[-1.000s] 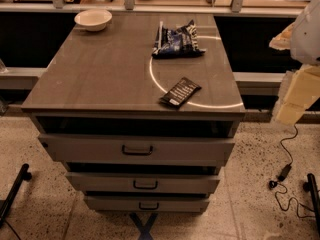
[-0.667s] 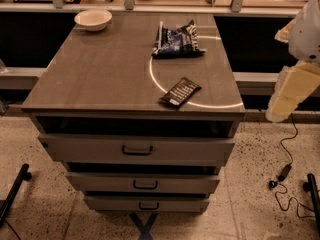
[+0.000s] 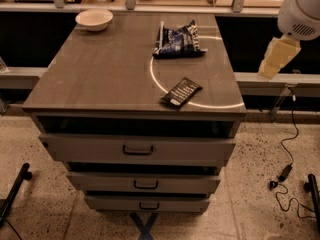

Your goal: Move blue chip bag near rxbar chocolate

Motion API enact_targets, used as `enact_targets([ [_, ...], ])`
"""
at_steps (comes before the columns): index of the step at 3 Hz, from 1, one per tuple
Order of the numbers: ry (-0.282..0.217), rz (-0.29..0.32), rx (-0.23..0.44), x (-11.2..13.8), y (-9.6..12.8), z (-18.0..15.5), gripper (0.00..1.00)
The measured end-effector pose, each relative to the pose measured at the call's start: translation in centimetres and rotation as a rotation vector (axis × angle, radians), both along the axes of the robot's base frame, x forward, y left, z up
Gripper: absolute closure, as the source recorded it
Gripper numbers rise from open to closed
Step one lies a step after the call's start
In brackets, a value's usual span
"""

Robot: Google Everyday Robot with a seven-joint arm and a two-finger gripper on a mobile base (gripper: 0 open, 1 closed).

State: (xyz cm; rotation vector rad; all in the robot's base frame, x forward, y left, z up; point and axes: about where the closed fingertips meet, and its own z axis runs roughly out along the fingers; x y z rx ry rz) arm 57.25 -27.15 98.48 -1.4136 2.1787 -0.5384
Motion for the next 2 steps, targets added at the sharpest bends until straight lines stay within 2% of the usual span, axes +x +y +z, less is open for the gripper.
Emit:
enact_targets([
  [1, -0.075, 0.014, 0.058, 6.3, -0.4, -0.2, 0.00],
  [2, -0.114, 0.031, 0.176, 13.2, 1.7, -1.5, 0.00],
])
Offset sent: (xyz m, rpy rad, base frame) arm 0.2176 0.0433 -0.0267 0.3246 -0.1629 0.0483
